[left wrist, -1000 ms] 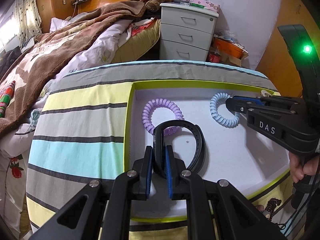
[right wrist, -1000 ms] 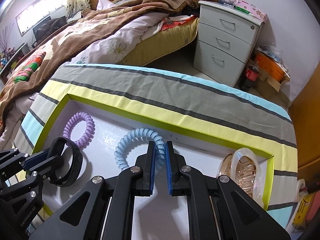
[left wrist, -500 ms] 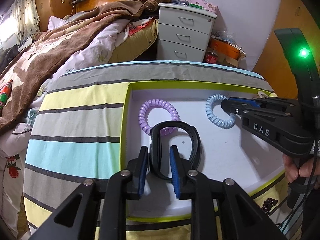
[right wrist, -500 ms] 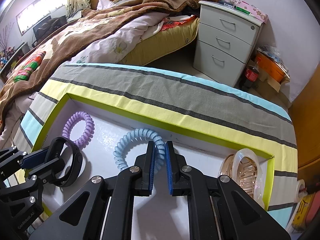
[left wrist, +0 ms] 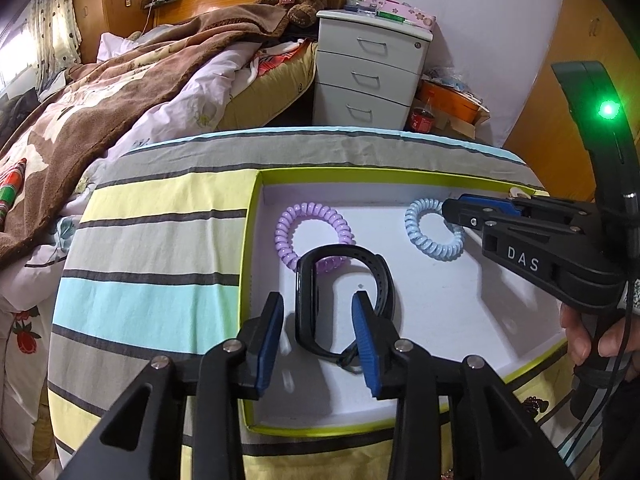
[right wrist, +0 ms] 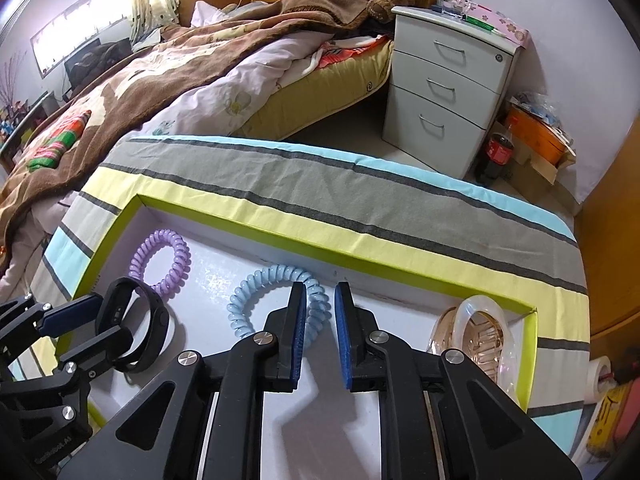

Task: Organize jewelry
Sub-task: 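Lower and open the left gripper releasing the wristband while the right releases the blue tie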

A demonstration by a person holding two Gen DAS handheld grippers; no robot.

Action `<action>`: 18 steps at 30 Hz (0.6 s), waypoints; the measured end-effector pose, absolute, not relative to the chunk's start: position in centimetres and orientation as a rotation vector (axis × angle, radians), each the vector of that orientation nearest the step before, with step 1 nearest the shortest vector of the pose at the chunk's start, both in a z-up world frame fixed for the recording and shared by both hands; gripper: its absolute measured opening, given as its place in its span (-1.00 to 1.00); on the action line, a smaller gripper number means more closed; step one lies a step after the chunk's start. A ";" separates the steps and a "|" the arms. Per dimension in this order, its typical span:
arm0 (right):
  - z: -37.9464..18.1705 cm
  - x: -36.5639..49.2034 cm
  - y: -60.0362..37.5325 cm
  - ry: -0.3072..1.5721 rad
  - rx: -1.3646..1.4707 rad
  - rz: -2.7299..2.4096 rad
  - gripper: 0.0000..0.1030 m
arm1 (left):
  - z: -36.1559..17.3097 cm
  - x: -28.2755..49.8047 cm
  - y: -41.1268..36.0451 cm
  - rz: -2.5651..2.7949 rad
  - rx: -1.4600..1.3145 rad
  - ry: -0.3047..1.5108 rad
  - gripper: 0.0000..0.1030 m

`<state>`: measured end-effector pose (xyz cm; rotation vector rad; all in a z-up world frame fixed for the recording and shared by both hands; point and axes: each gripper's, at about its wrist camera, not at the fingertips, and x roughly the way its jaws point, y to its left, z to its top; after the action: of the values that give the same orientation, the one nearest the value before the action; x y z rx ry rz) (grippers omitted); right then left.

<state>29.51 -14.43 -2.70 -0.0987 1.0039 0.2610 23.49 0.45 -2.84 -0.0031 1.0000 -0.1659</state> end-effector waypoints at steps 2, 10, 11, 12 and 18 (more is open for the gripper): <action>-2.5 29.3 -14.6 0.997 -0.092 0.261 -0.67 | -2.6 23.2 0.4 -0.166 -0.001 0.994 -0.22; -0.5 27.2 -14.9 0.944 -0.069 0.266 -0.65 | -1.1 21.8 0.4 -0.157 0.002 0.962 -0.13; -0.2 26.9 -14.9 0.938 -0.070 0.267 -0.65 | -0.9 21.6 0.4 -0.158 0.001 0.957 -0.13; 0.0 26.6 -14.9 0.931 -0.072 0.268 -0.65 | -0.7 21.3 0.4 -0.160 0.000 0.951 -0.12; 1.7 24.5 -15.0 0.889 -0.075 0.271 -0.64 | 0.7 19.8 0.5 -0.166 -0.001 0.927 -0.11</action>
<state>24.46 -14.98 1.70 -0.0745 0.8891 0.2708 19.75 0.47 0.68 -0.0010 0.9266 -0.1655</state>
